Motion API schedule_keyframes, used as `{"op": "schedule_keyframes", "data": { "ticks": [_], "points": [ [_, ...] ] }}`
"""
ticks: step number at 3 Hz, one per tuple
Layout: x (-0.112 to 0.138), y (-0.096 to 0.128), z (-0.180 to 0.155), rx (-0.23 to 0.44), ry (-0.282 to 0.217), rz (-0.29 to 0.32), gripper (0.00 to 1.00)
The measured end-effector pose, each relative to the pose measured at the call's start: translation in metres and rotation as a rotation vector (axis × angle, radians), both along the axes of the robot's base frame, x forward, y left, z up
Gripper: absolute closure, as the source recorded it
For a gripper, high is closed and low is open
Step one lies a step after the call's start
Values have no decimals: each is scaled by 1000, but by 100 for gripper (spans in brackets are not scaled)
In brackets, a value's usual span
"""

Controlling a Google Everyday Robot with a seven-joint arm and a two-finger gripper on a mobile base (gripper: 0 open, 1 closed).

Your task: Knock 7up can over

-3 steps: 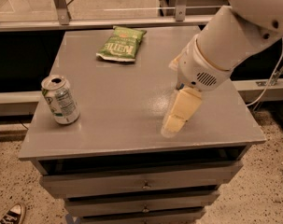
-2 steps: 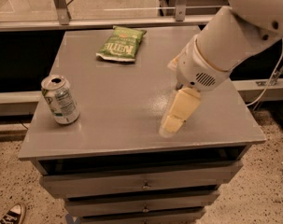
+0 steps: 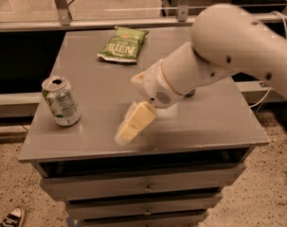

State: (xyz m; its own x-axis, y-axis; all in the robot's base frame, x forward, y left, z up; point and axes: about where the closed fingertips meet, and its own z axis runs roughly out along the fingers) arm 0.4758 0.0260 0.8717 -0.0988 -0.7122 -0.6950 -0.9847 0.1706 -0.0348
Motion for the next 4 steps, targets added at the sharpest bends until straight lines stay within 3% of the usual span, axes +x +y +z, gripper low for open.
{"op": "schedule_keyframes", "data": {
  "ticks": [2, 3, 4],
  "points": [
    [28, 83, -6, 271, -28, 5, 0],
    [33, 121, -2, 366, -24, 6, 0],
    [36, 149, -1, 438, -10, 0, 17]
  ]
}}
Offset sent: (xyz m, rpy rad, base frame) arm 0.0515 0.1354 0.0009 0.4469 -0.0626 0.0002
